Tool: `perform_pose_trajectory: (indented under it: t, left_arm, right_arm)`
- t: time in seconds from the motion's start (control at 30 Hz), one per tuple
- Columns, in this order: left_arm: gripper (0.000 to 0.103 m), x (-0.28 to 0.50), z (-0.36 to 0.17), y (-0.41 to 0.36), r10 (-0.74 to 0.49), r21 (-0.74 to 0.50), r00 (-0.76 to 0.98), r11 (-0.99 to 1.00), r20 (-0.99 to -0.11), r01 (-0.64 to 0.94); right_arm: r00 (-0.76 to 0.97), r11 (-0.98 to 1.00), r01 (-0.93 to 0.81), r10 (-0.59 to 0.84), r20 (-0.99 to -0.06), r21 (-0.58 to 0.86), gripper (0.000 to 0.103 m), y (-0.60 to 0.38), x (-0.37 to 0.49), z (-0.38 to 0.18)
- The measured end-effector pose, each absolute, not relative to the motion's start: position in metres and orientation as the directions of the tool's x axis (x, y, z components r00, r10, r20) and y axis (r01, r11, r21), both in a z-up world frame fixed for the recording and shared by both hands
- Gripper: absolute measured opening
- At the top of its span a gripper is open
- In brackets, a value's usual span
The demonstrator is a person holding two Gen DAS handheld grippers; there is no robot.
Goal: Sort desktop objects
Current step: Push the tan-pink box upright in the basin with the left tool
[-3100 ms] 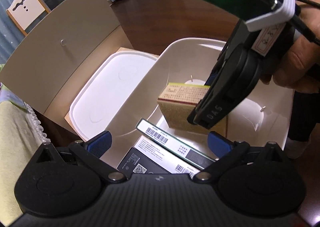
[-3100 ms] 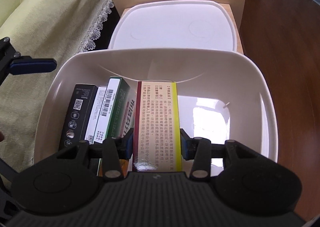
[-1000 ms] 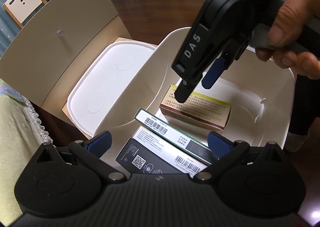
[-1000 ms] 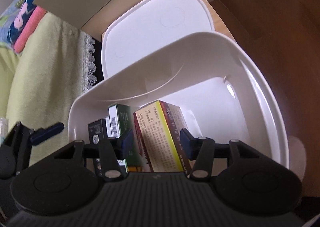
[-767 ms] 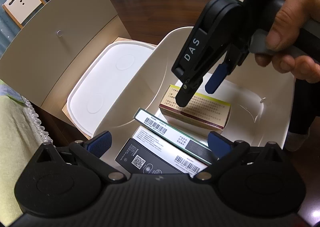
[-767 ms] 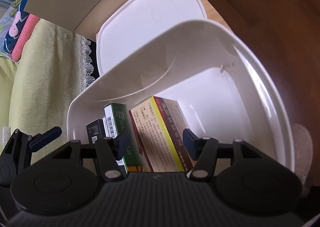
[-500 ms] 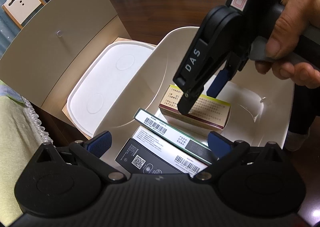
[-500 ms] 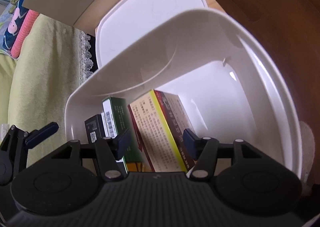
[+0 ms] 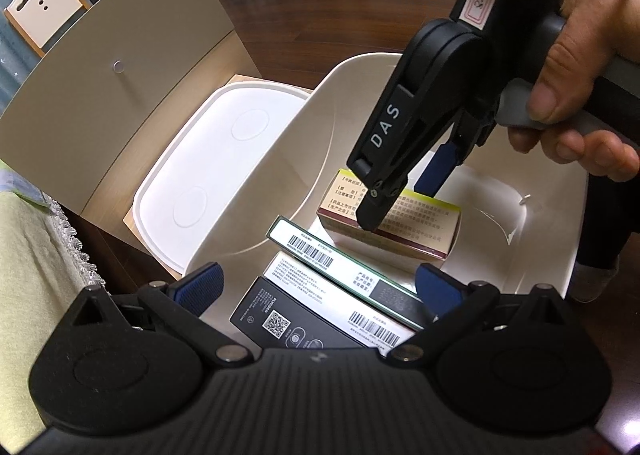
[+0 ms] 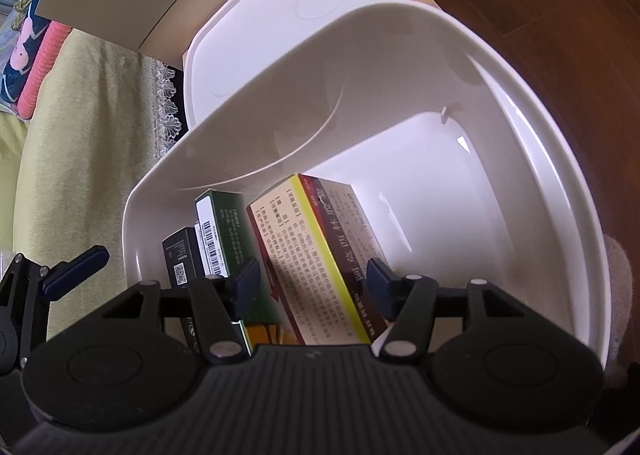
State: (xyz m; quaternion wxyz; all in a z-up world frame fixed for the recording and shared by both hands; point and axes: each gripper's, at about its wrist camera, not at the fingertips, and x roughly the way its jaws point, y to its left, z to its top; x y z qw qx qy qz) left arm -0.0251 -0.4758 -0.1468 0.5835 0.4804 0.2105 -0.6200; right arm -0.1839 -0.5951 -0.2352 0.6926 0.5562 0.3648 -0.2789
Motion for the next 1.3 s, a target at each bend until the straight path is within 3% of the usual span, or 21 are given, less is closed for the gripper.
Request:
perform_pose_trajectory:
  t: [1.3]
  left_arm:
    - [0.103,-0.029,-0.149,-0.474,-0.511,0.309,0.145,-0.251,-0.847,0.917]
  right_arm:
    - [0.613,0.188,0.768,0.062,-0.788,0.612,0.056,-0.602,-0.171,-0.247]
